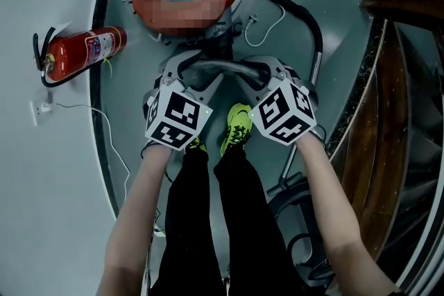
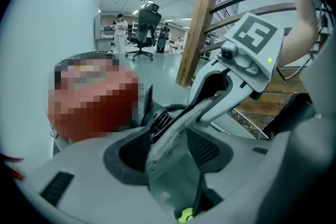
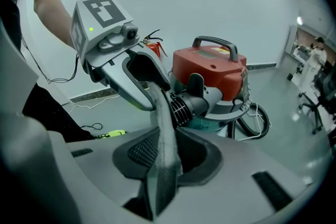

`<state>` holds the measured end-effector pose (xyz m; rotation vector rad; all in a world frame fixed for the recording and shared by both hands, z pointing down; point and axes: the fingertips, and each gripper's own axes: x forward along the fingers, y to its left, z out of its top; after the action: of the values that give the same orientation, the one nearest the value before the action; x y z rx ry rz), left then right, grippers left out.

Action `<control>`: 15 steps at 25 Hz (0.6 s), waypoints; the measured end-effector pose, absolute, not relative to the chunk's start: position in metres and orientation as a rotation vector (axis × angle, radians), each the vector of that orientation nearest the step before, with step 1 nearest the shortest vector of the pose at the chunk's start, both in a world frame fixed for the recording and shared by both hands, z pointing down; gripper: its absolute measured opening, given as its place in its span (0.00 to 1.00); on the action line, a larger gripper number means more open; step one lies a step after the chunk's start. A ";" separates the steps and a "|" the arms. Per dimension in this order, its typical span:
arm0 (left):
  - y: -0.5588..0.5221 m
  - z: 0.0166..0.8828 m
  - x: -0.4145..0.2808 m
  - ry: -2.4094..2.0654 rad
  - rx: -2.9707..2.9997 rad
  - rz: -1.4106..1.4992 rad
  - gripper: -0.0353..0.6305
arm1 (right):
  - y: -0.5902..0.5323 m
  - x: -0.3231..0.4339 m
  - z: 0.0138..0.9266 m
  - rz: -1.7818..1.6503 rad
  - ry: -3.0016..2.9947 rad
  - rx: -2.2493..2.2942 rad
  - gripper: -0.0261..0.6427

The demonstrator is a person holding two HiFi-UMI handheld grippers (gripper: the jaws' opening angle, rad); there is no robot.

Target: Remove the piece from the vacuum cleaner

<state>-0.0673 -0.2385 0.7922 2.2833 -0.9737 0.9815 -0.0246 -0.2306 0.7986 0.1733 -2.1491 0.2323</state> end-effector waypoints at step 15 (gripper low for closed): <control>-0.234 0.793 -0.072 -0.949 2.295 1.029 0.23 | -0.232 -0.024 0.798 0.177 -2.135 0.188 0.13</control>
<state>-0.0722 -0.2344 0.7927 2.2947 -0.9494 1.0287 -0.0238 -0.2317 0.7979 0.1877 -2.1355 0.1771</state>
